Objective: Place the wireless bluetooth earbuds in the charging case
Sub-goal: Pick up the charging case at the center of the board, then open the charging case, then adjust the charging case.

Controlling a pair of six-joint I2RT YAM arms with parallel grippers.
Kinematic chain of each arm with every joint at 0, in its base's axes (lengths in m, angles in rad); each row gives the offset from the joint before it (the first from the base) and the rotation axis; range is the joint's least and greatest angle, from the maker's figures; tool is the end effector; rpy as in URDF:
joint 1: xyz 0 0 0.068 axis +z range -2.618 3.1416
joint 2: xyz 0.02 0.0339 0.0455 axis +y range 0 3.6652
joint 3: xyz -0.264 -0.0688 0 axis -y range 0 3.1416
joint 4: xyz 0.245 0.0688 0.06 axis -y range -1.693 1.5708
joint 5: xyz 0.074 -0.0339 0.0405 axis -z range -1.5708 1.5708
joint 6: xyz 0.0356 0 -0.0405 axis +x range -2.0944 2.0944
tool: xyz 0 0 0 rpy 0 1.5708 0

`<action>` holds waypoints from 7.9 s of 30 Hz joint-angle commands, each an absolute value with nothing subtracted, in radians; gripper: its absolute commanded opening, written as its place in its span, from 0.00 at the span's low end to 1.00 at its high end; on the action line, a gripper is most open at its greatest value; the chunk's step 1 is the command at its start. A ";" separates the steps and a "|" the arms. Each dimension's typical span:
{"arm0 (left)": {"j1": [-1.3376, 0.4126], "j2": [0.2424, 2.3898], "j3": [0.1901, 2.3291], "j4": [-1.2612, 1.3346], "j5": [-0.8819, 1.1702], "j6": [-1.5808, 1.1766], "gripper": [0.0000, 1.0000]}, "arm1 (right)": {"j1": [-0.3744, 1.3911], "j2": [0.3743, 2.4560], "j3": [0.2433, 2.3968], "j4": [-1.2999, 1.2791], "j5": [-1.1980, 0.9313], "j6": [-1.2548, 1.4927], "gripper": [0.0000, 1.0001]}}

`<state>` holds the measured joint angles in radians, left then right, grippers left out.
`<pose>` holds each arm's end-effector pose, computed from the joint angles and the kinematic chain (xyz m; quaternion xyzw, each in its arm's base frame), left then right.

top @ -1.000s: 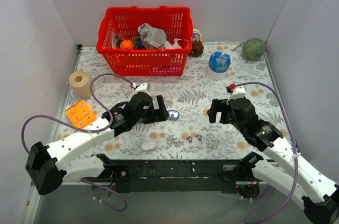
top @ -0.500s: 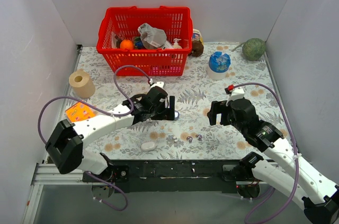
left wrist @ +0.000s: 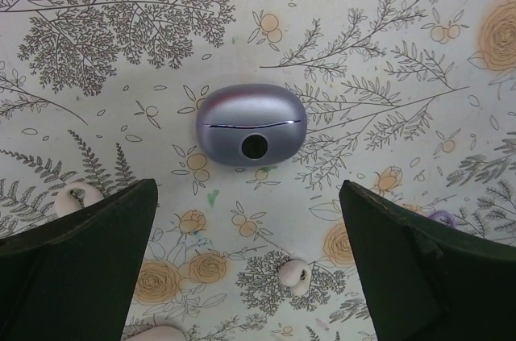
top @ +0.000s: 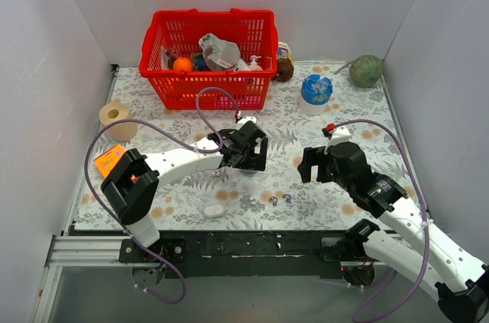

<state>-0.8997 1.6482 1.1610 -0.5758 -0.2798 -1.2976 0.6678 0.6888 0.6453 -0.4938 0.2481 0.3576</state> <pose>0.2176 -0.2583 0.2205 -0.2238 0.9327 -0.1601 0.2333 0.1285 0.0902 0.2751 -0.0729 0.8618 0.1467 0.4800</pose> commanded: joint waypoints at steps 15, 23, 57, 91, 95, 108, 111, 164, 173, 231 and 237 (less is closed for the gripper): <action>-0.907 1.845 1.259 -0.581 -0.357 -1.293 0.98 | 0.667 0.653 0.693 -0.519 0.229 0.365 0.98; -0.910 1.878 1.261 -0.563 -0.348 -1.328 0.98 | 0.667 0.650 0.678 -0.514 0.229 0.368 0.98; -0.920 1.351 0.896 -0.113 -0.352 -1.114 0.00 | 0.667 0.673 0.784 -0.477 0.187 0.330 0.96; -0.951 0.854 0.356 0.503 0.075 -0.649 0.00 | 0.903 1.230 1.232 -0.489 -0.109 0.425 0.98; -0.954 0.844 0.359 0.492 0.084 -0.641 0.00 | 0.916 1.265 1.230 -0.509 -0.080 0.422 0.95; -0.957 0.838 0.364 0.492 0.094 -0.620 0.00 | 0.919 1.273 1.206 -0.552 -0.038 0.411 0.86; -0.957 0.831 0.365 0.491 0.092 -0.620 0.00 | 0.919 1.266 1.190 -0.548 -0.028 0.411 0.86; -0.969 0.784 0.365 0.468 0.055 -0.615 0.00 | 0.868 1.238 1.155 -0.407 -0.184 0.459 0.56; -0.973 0.782 0.362 0.476 0.054 -0.617 0.00 | 0.868 1.243 1.144 -0.403 -0.193 0.459 0.40; -0.974 0.669 0.284 0.564 0.025 -0.658 0.00 | 0.790 1.184 1.019 -0.124 -0.472 0.706 0.39; -0.974 0.673 0.284 0.575 0.026 -0.655 0.00 | 0.790 1.198 1.017 -0.127 -0.480 0.707 0.36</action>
